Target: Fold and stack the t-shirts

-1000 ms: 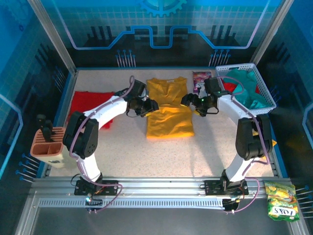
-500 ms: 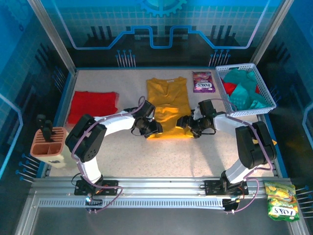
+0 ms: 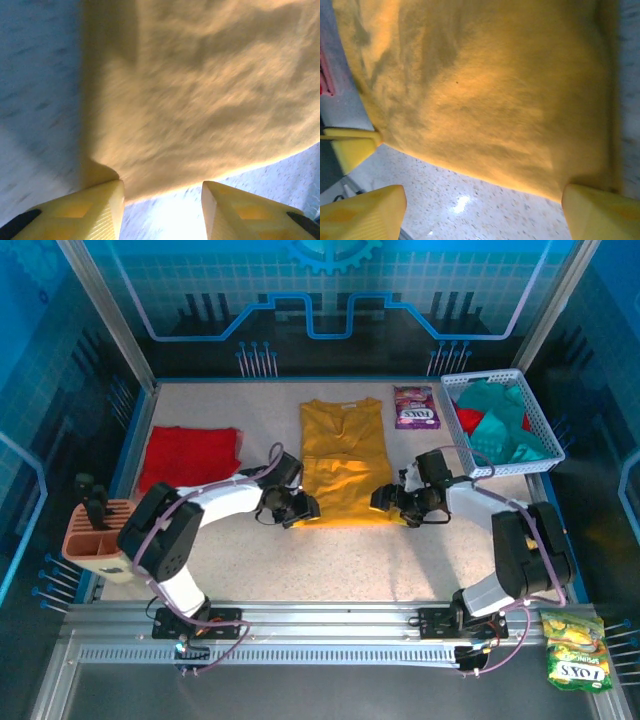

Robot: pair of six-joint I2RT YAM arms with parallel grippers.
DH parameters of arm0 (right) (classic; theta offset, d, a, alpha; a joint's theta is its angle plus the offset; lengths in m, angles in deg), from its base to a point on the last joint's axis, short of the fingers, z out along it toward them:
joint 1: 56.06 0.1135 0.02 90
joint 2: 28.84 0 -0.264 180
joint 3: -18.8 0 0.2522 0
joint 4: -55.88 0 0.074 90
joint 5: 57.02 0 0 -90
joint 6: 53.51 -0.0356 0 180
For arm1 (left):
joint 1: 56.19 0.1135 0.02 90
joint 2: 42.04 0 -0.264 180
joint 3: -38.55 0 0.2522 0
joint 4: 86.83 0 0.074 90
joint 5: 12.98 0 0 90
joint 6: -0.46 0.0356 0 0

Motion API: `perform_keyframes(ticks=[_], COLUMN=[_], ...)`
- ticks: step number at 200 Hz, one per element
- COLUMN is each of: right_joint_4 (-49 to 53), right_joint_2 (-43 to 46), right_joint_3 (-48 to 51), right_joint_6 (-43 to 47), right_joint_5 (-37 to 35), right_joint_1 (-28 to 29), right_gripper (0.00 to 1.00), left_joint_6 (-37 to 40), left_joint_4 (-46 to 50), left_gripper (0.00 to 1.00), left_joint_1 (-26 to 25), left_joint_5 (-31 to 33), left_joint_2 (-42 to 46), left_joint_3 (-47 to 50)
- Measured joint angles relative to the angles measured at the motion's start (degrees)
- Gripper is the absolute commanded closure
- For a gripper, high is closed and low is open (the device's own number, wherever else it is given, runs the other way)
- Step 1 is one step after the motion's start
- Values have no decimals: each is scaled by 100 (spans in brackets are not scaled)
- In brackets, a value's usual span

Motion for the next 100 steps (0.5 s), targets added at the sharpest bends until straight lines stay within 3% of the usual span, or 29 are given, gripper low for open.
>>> perform_keyframes(ticks=[41, 62, 100], right_joint_4=[938, 1139, 1163], right_joint_2=[531, 466, 13], right_joint_3=[-337, -431, -433], right_joint_6=[450, 643, 708], right_joint_5=[-658, -979, -1285], right_joint_1=[-101, -122, -103], right_gripper=[24, 39, 43], left_joint_6=[343, 437, 511], left_joint_4=[730, 859, 800], left_gripper=[52, 53, 55], left_joint_1=[271, 282, 282], left_joint_5=[61, 55, -140], left_joint_2=[704, 516, -262], left_joint_3=[15, 17, 4])
